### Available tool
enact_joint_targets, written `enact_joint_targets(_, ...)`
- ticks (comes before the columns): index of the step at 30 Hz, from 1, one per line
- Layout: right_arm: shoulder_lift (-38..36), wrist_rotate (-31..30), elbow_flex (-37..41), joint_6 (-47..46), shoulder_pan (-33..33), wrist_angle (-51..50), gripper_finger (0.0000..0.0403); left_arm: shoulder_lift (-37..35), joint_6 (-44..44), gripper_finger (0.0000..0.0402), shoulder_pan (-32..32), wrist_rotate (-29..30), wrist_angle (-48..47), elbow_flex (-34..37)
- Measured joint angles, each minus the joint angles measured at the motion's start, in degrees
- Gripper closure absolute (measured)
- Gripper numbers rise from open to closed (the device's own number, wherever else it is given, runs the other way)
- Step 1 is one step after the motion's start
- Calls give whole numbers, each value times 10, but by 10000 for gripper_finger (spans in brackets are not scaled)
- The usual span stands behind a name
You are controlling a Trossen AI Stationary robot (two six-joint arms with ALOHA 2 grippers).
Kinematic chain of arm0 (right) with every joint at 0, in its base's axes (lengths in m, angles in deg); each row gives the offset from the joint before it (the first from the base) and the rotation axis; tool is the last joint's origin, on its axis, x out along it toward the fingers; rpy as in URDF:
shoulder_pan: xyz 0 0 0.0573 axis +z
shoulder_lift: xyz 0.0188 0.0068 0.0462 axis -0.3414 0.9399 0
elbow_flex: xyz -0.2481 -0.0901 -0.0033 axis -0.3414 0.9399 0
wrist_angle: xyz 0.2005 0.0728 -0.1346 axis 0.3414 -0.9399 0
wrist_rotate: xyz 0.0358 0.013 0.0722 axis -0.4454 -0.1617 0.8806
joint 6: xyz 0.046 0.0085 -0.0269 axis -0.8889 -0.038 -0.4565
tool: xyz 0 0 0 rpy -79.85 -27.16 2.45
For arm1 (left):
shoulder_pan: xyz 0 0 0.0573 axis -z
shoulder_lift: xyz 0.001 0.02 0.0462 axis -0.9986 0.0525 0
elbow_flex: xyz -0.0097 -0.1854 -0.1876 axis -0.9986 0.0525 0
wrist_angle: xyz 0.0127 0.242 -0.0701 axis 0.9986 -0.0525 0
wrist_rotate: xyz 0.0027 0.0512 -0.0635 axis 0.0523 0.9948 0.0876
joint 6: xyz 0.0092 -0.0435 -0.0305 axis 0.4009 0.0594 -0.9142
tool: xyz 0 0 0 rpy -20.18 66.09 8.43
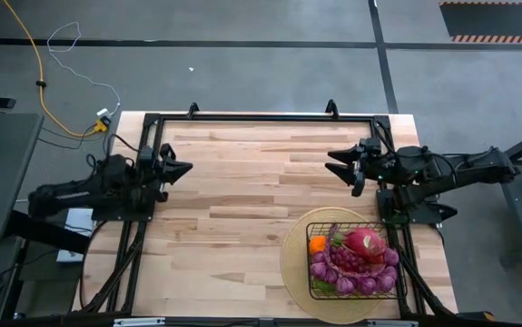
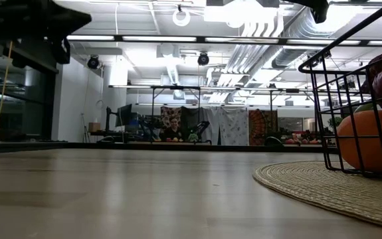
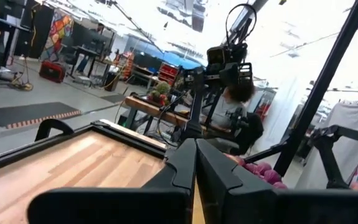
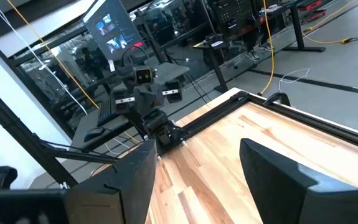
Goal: Build produce basket
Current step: Return to Home Position
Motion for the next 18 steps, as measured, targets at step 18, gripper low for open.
enact_joint_targets(18,-1,16,0,-37,0,1,183,-52,-72,401,95,81,-22,84)
